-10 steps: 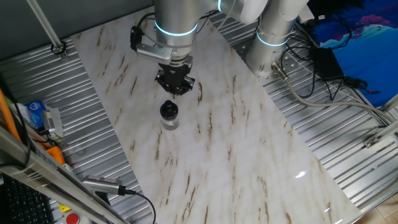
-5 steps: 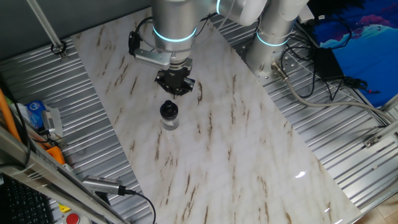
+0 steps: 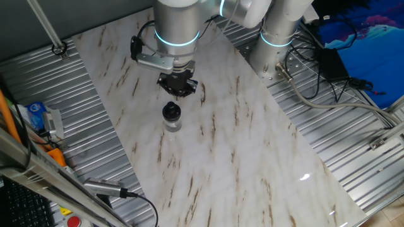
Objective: Screw the lid onto the jar
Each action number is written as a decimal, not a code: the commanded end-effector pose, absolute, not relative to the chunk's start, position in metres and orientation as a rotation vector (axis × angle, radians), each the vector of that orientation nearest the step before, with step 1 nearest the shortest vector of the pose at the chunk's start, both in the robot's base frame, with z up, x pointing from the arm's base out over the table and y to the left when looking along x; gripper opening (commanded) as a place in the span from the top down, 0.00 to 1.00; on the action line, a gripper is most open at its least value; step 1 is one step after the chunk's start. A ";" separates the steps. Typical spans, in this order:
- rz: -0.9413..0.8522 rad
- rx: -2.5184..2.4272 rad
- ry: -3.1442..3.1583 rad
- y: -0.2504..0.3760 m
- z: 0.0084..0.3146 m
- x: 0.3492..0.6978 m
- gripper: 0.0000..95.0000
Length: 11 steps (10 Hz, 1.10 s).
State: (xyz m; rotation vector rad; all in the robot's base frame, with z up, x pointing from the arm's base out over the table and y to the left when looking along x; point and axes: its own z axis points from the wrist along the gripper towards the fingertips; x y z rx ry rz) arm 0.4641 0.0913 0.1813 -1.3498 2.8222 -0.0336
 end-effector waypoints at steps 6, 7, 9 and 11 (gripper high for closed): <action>-0.015 -1.221 2.870 0.091 0.181 0.463 1.00; -0.022 -1.212 2.875 0.091 0.181 0.463 1.00; -0.021 -1.185 2.885 0.091 0.181 0.463 1.00; -0.043 -1.100 2.924 0.091 0.181 0.463 1.00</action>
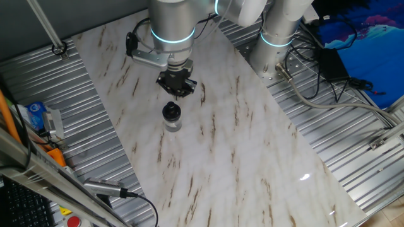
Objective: Screw the lid onto the jar
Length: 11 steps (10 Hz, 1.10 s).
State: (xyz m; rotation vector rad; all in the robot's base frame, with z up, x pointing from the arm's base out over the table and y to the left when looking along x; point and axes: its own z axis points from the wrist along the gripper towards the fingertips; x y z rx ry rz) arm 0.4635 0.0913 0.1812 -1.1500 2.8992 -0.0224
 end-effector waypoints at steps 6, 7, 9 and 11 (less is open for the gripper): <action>-0.035 -1.131 2.914 0.091 0.181 0.463 1.00; -0.036 -1.145 2.910 0.091 0.181 0.463 1.00; -0.037 -1.159 2.908 0.091 0.182 0.463 1.00; -0.012 -1.268 2.855 0.072 0.188 0.469 1.00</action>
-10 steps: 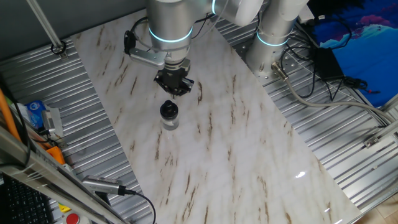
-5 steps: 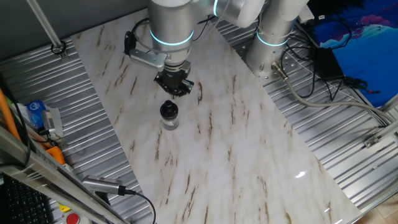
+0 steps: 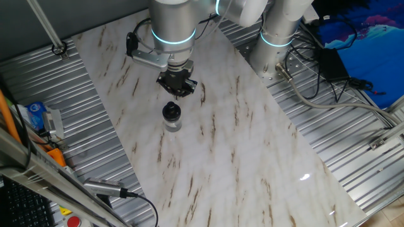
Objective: Screw the lid onto the jar
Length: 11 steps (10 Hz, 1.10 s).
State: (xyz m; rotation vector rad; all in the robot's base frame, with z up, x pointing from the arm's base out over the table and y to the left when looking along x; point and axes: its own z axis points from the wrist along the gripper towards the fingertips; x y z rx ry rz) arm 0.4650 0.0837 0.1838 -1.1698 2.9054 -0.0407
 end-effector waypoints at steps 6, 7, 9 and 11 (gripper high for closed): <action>0.066 -1.482 2.717 -0.023 0.165 0.549 1.00; 0.072 -1.491 2.711 -0.030 0.162 0.558 1.00; 0.066 -1.481 2.725 -0.030 0.162 0.560 1.00; 0.058 -1.483 2.728 -0.030 0.162 0.555 1.00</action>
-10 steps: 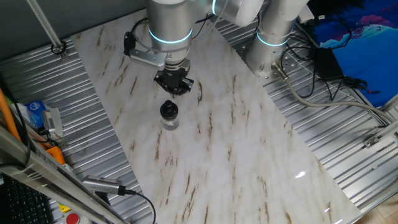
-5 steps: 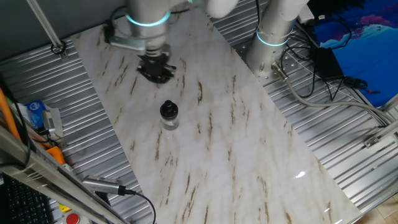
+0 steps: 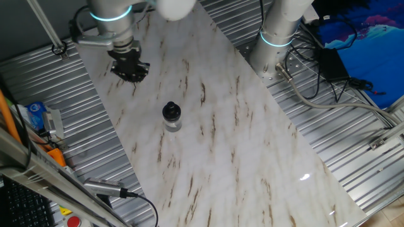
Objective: Screw the lid onto the jar
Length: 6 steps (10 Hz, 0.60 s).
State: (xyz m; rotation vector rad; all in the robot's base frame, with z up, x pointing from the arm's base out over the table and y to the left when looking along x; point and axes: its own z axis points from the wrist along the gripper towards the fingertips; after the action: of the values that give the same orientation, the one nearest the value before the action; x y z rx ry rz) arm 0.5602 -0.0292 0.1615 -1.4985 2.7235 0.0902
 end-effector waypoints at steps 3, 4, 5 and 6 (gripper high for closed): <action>0.043 -1.355 2.791 -0.030 0.162 0.555 1.00; 0.018 -1.296 2.819 -0.030 0.162 0.555 1.00; 0.011 -1.248 2.840 -0.030 0.162 0.555 1.00; -0.020 -1.230 2.851 -0.030 0.162 0.555 1.00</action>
State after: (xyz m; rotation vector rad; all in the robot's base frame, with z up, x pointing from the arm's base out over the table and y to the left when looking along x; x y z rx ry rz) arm 0.5566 -0.0297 0.1620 -1.2573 2.8374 0.0003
